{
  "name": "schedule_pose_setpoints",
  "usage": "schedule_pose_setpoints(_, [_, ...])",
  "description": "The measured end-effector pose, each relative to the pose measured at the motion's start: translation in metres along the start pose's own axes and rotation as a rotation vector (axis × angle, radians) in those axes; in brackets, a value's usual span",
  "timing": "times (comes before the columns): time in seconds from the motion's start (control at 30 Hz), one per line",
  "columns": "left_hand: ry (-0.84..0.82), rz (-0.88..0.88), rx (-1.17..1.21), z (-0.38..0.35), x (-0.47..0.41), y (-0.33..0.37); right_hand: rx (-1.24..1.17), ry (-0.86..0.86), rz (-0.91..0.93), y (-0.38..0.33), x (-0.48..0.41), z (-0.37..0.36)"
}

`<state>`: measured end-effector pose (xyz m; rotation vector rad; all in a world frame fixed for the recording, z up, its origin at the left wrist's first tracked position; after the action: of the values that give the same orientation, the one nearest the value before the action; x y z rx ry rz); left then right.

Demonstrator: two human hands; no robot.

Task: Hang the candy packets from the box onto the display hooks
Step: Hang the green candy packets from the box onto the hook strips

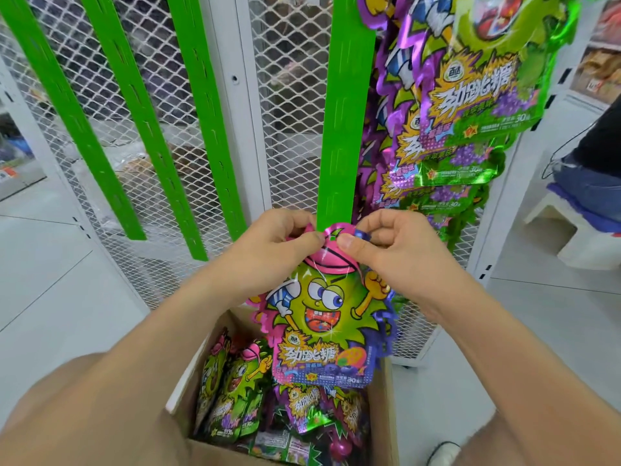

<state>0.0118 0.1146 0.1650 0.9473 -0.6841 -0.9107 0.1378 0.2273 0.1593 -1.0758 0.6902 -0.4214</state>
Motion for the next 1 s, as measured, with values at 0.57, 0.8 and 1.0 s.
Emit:
schedule_pose_setpoints(0.57, [0.686,-0.374,-0.585,0.011,0.034,-0.005,0.678,-0.382,0.274,0.018,0.038,-0.051])
schedule_pose_setpoints(0.8, [-0.167,0.268,-1.021,-0.113,0.014,-0.21,0.999,-1.17,0.058,0.121,0.103,-0.1])
schedule_pose_setpoints(1.0, [-0.143,0.552,-0.862,-0.144,0.029,-0.319,1.064,-1.202,-0.004,0.172,0.109,-0.098])
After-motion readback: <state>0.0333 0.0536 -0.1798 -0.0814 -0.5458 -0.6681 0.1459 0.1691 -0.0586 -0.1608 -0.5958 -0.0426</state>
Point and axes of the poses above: each hand's wrist, its own x-axis away from the middle knuckle, its own z-axis out of the back of the hand, y = z × x, the point moved 10 cm from there along -x, towards the middle knuckle, and after that the axes turned 13 degrees about z, right-handed, at the moved point
